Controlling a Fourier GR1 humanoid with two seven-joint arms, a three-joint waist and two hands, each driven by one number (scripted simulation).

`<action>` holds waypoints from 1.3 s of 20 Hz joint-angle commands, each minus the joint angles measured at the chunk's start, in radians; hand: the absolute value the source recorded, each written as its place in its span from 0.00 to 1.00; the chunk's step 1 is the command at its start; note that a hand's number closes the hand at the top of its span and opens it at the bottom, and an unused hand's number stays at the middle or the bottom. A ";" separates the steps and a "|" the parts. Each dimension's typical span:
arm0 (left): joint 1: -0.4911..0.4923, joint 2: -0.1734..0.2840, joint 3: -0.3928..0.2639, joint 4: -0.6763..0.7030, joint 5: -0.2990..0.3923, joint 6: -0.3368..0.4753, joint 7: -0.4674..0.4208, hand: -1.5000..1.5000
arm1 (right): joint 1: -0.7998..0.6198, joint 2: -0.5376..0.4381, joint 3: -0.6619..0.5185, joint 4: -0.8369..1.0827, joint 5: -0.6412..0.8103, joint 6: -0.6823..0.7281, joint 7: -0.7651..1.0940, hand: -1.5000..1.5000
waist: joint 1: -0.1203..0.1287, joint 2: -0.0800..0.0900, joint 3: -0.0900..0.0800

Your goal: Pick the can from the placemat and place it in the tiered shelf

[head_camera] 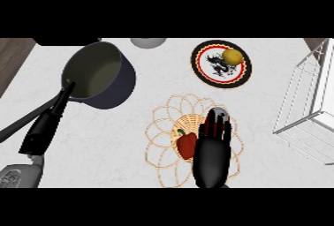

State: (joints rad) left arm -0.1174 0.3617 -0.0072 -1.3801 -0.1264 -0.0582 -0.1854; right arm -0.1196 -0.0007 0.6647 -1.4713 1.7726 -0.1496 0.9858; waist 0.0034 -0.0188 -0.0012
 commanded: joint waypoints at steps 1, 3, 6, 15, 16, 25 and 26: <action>0.013 -0.001 0.000 0.015 -0.003 -0.031 0.023 0.50 | 0.012 -0.026 -0.054 0.103 -0.047 -0.112 -0.042 1.00 | -0.001 0.020 0.002; 0.047 -0.019 -0.007 0.001 -0.023 -0.011 0.000 0.50 | -0.043 0.001 -0.056 0.128 -0.019 -0.052 -0.040 1.00 | 0.001 0.019 0.001; -0.010 -0.013 0.006 0.024 -0.028 -0.010 0.019 0.50 | -0.105 0.001 -0.121 0.121 -0.116 0.028 -0.029 1.00 | 0.000 0.022 0.001; -0.011 -0.012 -0.027 -0.025 -0.008 -0.057 0.055 0.50 | -0.514 -0.002 -0.632 0.288 -0.576 0.191 0.042 1.00 | 0.053 0.041 0.003; 0.015 -0.033 -0.035 -0.007 -0.021 -0.038 0.019 0.50 | -0.573 -0.019 -0.652 0.360 -0.554 0.167 0.048 1.00 | 0.048 0.038 0.001; 0.014 -0.016 -0.005 -0.042 -0.013 -0.047 0.070 0.50 | -0.827 -0.124 -0.644 0.427 -0.373 -0.073 0.033 1.00 | 0.025 0.022 0.001; 0.016 -0.071 -0.046 -0.022 -0.059 0.006 0.044 0.50 | -0.856 -0.119 -0.637 0.396 -0.357 -0.063 0.052 1.00 | 0.013 0.021 0.001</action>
State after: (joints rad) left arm -0.1230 0.3292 -0.0197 -1.4234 -0.1584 -0.0720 -0.1465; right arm -0.8872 -0.1020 0.0197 -1.0550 1.3519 -0.1466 0.9920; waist 0.0314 0.0042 0.0047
